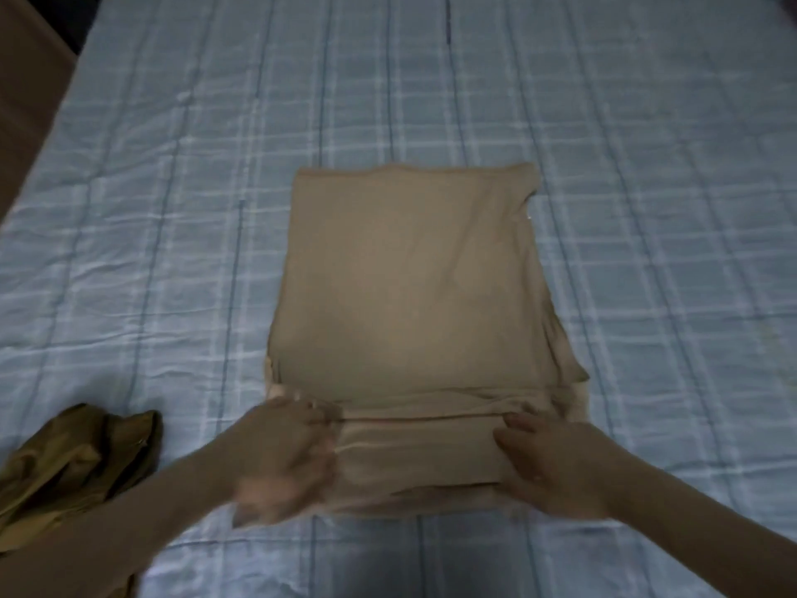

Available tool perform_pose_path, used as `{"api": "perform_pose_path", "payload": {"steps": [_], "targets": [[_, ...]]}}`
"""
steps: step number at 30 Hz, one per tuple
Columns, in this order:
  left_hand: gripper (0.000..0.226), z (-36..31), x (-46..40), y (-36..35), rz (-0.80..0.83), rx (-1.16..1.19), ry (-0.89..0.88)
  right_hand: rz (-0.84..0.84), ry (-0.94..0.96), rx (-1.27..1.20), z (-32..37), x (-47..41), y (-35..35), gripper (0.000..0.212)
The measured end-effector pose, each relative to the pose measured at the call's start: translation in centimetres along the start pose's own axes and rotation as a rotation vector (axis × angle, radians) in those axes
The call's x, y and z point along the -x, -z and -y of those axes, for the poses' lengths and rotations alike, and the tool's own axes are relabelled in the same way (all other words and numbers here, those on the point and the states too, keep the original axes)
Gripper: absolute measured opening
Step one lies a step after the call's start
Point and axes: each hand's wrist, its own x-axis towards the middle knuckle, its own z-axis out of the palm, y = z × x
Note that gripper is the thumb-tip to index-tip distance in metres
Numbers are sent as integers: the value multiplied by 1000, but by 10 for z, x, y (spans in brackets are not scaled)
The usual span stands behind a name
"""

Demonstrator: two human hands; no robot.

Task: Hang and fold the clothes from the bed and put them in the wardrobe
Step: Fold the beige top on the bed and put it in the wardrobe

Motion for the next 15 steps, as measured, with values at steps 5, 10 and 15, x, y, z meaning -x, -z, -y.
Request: {"api": "perform_pose_path", "payload": {"steps": [5,10,15], "targets": [[38,61,-93,23,-186,46,129,-215,-243,-311,-37,-65,54,26],[42,135,-157,33,-338,170,626,-344,-386,-361,-92,-131,68,24],[35,190,-189,57,-410,294,919,-481,-581,-413,-138,-192,85,54]]}}
